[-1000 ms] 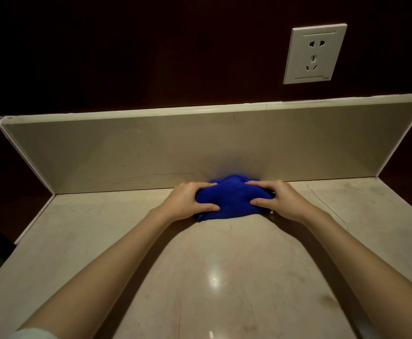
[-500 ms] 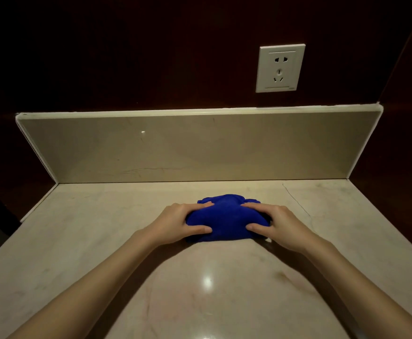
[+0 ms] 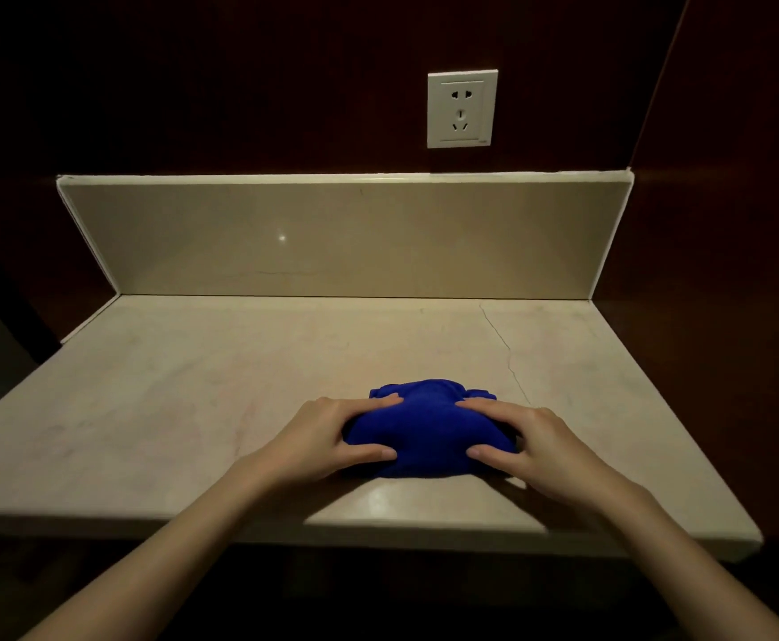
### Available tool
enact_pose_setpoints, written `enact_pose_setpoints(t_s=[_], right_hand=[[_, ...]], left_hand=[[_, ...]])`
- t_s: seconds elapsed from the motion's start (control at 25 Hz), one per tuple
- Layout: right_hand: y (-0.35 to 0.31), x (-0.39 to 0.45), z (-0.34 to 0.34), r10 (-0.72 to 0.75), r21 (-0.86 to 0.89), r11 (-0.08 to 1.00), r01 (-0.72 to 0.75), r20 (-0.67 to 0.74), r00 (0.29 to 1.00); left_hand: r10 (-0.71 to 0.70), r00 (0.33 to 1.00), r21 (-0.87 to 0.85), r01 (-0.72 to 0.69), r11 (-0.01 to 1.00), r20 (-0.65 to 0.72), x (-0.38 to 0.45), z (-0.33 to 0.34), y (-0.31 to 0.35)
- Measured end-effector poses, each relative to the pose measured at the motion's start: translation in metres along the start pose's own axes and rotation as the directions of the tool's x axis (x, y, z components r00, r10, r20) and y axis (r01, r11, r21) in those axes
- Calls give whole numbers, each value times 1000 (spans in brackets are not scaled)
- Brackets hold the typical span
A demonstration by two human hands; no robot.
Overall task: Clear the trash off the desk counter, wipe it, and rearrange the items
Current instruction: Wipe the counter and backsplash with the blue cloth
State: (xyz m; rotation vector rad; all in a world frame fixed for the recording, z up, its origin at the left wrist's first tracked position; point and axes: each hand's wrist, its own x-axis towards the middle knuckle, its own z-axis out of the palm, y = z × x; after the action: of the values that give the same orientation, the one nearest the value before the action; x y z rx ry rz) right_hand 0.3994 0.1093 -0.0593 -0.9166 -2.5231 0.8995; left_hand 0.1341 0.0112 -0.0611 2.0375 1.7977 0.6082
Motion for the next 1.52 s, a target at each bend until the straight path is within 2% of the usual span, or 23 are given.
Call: enact_pose_setpoints(t_s=[0.24,0.44,0.64,0.84,1.04,1.32,1.52], right_hand=[[7,-55,-6,-26,40,999,26,-6,1000],[12,-58,-11,-23,82,996,24,-14,1000],[29,-28,-30,45,153,987,-42,-15,999],[65,27,-53,129,150,982,-113,-103,986],[99,82,-79,194,164,970,-177,-90,977],[131,141,-106,254,109,965,-238,-171,952],[136,165,-128,326,13,945,-327,-111,939]], left_hand=[[16,999,-6,-17,1000,-45,-23,26,36],[31,999,-4,-31,1000,-31,-16,27,41],[21,1000,-35,-21,999,-17,23,27,35],[25,999,9,-25,1000,-48,105,24,18],[19,999,14,-19,1000,-36,174,19,6],[7,997,-2,-7,1000,-74,249,17,-4],[13,997,8,-13,1000,-78,266,21,-3]])
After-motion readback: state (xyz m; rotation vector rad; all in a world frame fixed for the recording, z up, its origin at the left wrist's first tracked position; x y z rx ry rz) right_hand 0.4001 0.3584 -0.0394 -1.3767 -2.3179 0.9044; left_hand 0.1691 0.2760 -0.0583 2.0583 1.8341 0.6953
